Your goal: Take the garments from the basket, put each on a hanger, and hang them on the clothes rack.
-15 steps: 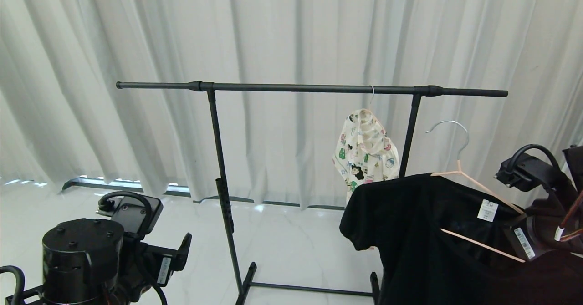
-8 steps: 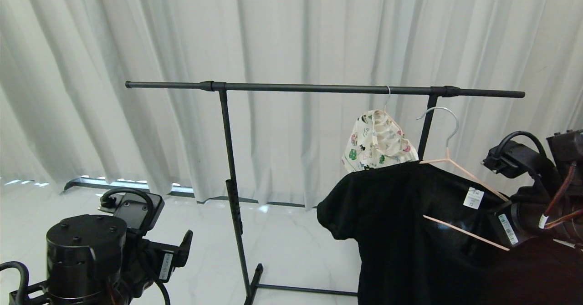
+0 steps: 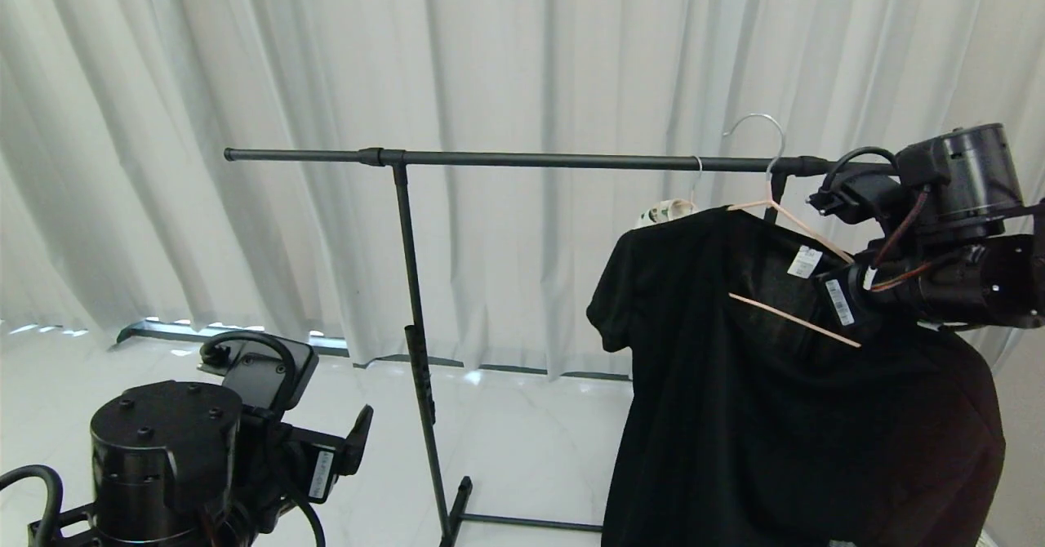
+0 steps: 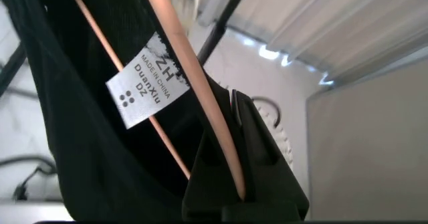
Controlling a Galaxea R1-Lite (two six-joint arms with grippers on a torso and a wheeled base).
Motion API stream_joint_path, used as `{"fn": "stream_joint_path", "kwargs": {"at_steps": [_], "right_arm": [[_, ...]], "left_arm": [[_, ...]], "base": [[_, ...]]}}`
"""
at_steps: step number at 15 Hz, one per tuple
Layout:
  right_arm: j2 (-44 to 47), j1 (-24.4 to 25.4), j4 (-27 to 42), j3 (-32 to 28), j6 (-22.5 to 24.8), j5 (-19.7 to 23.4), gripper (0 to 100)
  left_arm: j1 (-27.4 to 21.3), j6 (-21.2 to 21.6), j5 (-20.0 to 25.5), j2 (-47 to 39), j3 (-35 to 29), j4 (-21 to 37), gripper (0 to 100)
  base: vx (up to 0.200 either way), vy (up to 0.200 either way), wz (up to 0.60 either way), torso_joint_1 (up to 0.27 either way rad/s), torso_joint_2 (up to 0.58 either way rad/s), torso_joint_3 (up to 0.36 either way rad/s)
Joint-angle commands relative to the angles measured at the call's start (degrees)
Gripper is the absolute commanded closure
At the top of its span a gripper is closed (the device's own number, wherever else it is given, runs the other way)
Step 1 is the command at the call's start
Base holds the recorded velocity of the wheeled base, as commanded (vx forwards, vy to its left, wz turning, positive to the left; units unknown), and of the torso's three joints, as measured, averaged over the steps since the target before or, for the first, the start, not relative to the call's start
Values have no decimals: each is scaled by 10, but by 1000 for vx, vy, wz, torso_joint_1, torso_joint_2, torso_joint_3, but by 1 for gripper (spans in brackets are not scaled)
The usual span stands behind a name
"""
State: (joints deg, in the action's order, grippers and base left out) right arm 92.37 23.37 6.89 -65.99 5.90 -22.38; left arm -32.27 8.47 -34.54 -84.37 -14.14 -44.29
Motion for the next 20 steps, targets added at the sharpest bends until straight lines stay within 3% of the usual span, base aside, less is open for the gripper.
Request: {"fn": "stream_joint_path", "kwargs": {"at_steps": [1, 11, 13, 16, 20], "right_arm": [[43, 11, 3, -39, 1, -5, 100], [73, 36, 3, -63, 1, -20, 100], [79, 36, 4, -70, 1, -21, 100], [108, 36, 30, -129, 0, -21, 100], [182, 36, 125, -264, -34, -21, 100]], "left_arm": [[-27, 0, 0, -4, -4, 0, 0], [-47, -1, 0, -10, -10, -1, 0], [-52, -1, 0, -10, -10, 0, 0], [-59, -1, 0, -10, -11, 0, 0], [-59, 1, -1, -9, -8, -1, 0]], "base": [[200, 0, 0, -7, 2, 2], [200, 0, 0, 4, 2, 1], [0, 0, 0, 0, 0, 0], [0, 0, 0, 0, 0, 0], [0, 0, 0, 0, 0, 0]]}}
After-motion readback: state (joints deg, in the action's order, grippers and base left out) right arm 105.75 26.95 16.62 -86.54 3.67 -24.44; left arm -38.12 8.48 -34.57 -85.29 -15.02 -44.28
